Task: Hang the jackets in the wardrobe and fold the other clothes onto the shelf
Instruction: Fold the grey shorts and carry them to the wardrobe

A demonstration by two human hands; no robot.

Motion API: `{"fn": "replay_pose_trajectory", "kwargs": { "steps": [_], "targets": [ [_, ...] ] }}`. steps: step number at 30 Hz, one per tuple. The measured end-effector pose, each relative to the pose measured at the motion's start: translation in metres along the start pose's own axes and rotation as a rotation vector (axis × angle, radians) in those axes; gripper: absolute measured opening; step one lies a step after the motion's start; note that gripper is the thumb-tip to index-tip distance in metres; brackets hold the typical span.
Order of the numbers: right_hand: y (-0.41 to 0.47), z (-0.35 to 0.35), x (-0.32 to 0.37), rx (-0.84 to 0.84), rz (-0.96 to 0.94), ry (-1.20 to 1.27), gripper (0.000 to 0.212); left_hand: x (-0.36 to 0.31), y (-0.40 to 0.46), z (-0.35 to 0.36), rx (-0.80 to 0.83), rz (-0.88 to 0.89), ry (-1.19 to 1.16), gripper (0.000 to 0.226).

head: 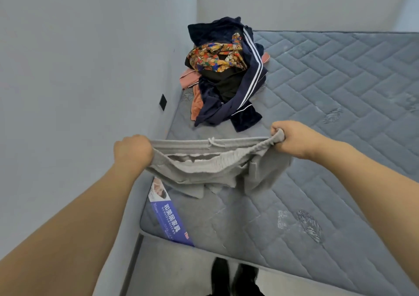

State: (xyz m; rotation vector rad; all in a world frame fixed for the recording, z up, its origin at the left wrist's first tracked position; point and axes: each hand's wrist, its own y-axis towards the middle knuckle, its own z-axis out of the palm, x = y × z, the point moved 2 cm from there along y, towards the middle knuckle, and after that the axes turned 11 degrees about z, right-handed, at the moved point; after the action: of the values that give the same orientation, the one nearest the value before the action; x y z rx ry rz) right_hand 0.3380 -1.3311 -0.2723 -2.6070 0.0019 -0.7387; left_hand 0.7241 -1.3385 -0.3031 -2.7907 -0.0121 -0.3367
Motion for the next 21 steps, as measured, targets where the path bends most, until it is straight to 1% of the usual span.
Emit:
{"fn": "replay_pose_trajectory", "kwargs": {
  "steps": [2, 5, 6, 7, 8, 10, 11, 12, 13, 14, 15, 16, 17, 18, 19, 21],
  "targets": [
    [-0.019, -0.019, -0.011, -0.087, -0.001, -0.071, 0.027, -0.011, -0.010, -0.017, 0.004, 0.021, 0.001, 0.020],
    [-0.040, -0.056, -0.031, -0.165, -0.027, -0.294, 0.031, -0.034, -0.025, -0.042, 0.062, 0.018, -0.052, 0.047],
    [-0.046, -0.067, -0.038, -0.181, -0.036, -0.392, 0.030, -0.044, -0.031, -0.051, 0.038, 0.031, -0.053, 0.052],
    [-0.050, -0.075, -0.045, -0.201, -0.046, -0.475, 0.030, -0.057, -0.036, -0.060, -0.020, 0.056, -0.049, 0.051],
    [-0.055, -0.081, -0.052, -0.219, -0.059, -0.542, 0.028, -0.069, -0.042, -0.069, -0.096, 0.080, -0.078, 0.045],
    [-0.066, -0.092, -0.069, -0.255, -0.097, -0.606, 0.022, -0.093, -0.052, -0.084, -0.255, 0.087, -0.291, 0.033],
    [-0.072, -0.097, -0.079, -0.246, -0.111, -0.586, 0.024, -0.104, -0.056, -0.092, -0.308, 0.062, -0.420, 0.029],
    [-0.077, -0.104, -0.089, -0.222, -0.123, -0.534, 0.032, -0.113, -0.060, -0.099, -0.350, 0.026, -0.505, 0.027],
    [-0.082, -0.111, -0.098, -0.188, -0.134, -0.475, 0.041, -0.122, -0.063, -0.106, -0.385, -0.005, -0.527, 0.025],
    [-0.088, -0.118, -0.106, -0.159, -0.142, -0.432, 0.044, -0.130, -0.067, -0.113, -0.395, -0.029, -0.504, 0.021],
    [-0.093, -0.126, -0.114, -0.157, -0.133, -0.396, 0.039, -0.138, -0.072, -0.118, -0.395, -0.044, -0.458, 0.018],
    [-0.097, -0.134, -0.124, -0.190, -0.100, -0.353, 0.029, -0.146, -0.077, -0.121, -0.401, -0.057, -0.401, 0.013],
    [-0.101, -0.142, -0.135, -0.249, -0.042, -0.293, 0.022, -0.155, -0.081, -0.123, -0.420, -0.060, -0.348, 0.009],
    [-0.106, -0.148, -0.147, -0.306, 0.034, -0.210, 0.019, -0.165, -0.086, -0.124, -0.434, -0.060, -0.306, 0.011],
    [-0.111, -0.153, -0.158, -0.354, 0.115, -0.104, 0.015, -0.174, -0.090, -0.124, -0.436, -0.061, -0.290, 0.014],
    [-0.125, -0.156, -0.177, -0.409, 0.224, 0.145, 0.011, -0.192, -0.097, -0.124, -0.440, -0.071, -0.361, 0.008]
  ]
}}
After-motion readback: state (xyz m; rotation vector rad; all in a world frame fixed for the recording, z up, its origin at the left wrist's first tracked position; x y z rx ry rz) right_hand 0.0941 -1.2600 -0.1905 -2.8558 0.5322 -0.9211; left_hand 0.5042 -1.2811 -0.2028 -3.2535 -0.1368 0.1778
